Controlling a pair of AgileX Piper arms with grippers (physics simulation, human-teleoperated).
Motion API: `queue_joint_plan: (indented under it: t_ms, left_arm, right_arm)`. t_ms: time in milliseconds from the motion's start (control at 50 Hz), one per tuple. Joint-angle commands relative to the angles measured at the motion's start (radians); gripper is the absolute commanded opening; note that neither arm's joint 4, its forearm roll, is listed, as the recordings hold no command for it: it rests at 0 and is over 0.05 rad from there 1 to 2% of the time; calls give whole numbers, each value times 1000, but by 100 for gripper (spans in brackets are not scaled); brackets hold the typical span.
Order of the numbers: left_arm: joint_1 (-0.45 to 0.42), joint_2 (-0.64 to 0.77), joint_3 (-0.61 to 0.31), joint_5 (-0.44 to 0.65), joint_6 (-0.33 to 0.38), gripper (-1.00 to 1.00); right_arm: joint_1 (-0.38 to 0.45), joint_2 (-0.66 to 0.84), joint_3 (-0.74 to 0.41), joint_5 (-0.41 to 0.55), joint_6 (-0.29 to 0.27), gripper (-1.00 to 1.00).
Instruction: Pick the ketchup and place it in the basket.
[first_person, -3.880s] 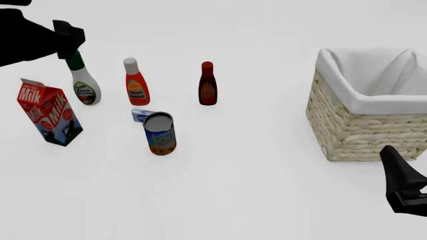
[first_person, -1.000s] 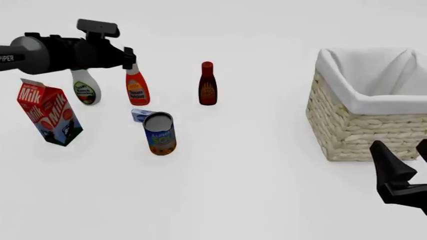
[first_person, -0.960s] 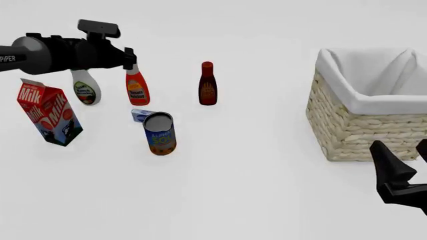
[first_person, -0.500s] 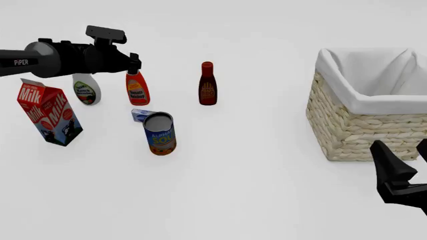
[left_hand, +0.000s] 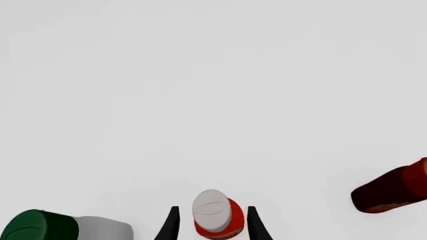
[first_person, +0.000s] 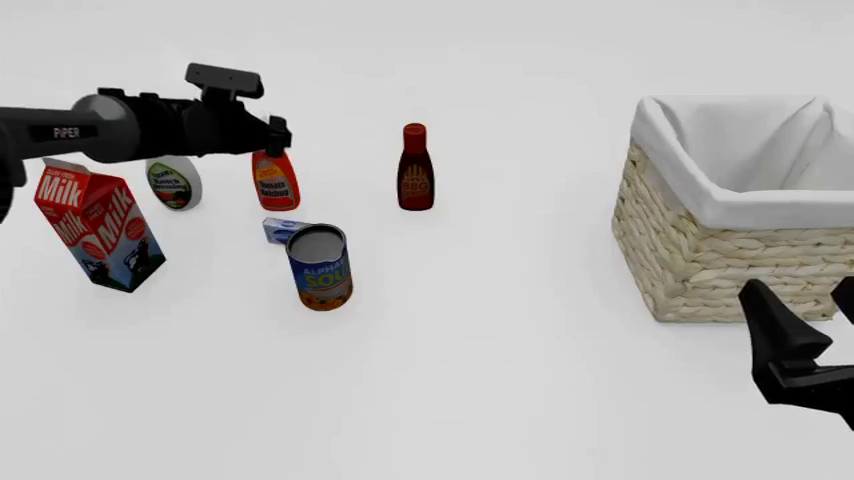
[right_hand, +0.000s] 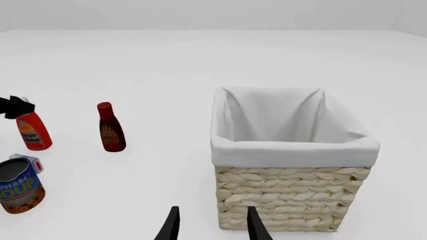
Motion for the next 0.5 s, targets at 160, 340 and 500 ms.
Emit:
queue_joint_plan:
  t_ms: [160,340,500]
  left_arm:
    - [3,29,-8,-10,-7,100]
    - [6,39,-12,-15,-9,100]
    - [3,27,-4,-14,-17,-100]
  right_arm:
    - [1,29,0,-22,-3,100]
    - [2,50,0,-39,-6,100]
    - [2,70,0,-56,-10,100]
